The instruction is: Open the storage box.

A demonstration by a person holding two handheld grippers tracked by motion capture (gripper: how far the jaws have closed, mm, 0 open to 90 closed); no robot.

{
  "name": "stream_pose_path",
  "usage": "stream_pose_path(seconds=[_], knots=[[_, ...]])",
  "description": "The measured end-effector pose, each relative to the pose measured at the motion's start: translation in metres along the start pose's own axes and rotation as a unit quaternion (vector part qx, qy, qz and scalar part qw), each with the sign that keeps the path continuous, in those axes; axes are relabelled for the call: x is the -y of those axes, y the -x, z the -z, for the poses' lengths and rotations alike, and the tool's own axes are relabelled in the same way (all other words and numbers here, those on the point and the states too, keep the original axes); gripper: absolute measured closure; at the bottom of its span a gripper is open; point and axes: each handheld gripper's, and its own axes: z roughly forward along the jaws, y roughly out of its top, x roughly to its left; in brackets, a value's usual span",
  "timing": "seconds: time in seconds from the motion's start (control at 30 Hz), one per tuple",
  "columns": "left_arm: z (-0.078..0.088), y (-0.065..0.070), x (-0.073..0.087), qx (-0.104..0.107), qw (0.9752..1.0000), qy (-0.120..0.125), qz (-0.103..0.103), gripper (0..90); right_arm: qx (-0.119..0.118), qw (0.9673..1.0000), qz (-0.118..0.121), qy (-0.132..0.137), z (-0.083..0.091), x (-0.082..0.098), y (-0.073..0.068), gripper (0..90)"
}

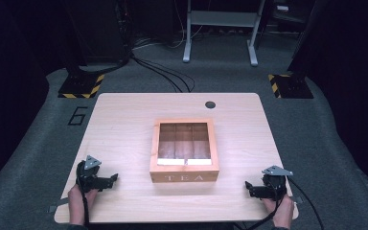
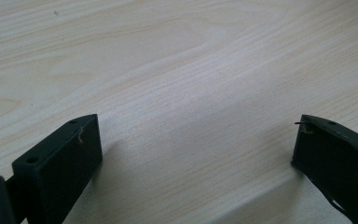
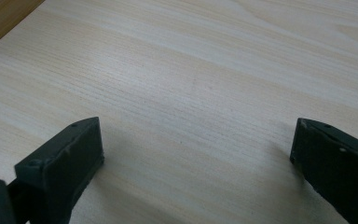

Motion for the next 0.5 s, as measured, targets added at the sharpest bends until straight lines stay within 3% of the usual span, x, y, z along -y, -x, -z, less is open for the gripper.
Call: stream_pose_path(seconds=[0.37, 0.5], knots=[[0.000, 0.000, 0.000, -0.001, 1.0000, 0.003, 0.001, 1.2, 0.007, 1.0000, -0.005, -0.006, 0.000, -0.001, -0.002, 0.0], [0.000, 0.000, 0.000, 0.000, 1.0000, 0.001, 0.001, 1.3, 0.003, 1.0000, -0.004, -0.001, 0.007, -0.003, -0.010, 0.0]])
